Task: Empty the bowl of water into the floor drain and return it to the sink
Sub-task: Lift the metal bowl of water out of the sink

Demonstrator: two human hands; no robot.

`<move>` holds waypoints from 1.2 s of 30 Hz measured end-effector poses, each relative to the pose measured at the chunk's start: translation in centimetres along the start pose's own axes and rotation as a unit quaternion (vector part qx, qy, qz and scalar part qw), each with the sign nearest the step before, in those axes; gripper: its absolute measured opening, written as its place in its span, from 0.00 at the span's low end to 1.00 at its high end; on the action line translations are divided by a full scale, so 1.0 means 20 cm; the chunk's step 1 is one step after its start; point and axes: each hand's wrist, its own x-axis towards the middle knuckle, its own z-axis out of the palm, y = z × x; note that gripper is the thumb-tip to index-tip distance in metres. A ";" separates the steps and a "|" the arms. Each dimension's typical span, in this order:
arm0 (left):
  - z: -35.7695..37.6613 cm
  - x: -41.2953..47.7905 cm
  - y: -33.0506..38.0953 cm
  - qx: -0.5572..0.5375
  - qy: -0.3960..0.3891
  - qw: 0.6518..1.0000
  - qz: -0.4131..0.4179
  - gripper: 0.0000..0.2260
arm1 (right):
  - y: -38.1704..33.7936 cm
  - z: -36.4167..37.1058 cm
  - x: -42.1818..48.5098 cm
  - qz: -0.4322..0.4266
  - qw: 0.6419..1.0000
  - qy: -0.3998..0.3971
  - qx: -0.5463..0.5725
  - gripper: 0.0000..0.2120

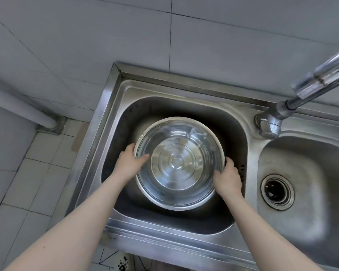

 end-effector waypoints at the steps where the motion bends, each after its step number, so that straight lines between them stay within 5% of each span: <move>1: -0.01 0.01 0.00 0.005 -0.001 1.000 0.002 0.31 | 0.00 0.01 0.00 -0.004 1.000 0.003 -0.004 0.28; 20: -0.06 0.11 -0.03 0.025 0.022 0.999 0.033 0.08 | -0.03 0.03 0.07 0.028 0.999 0.034 -0.024 0.16; 36: -0.14 -0.03 0.04 0.007 0.041 0.997 0.059 0.08 | -0.05 -0.09 -0.10 0.023 0.998 0.054 0.002 0.18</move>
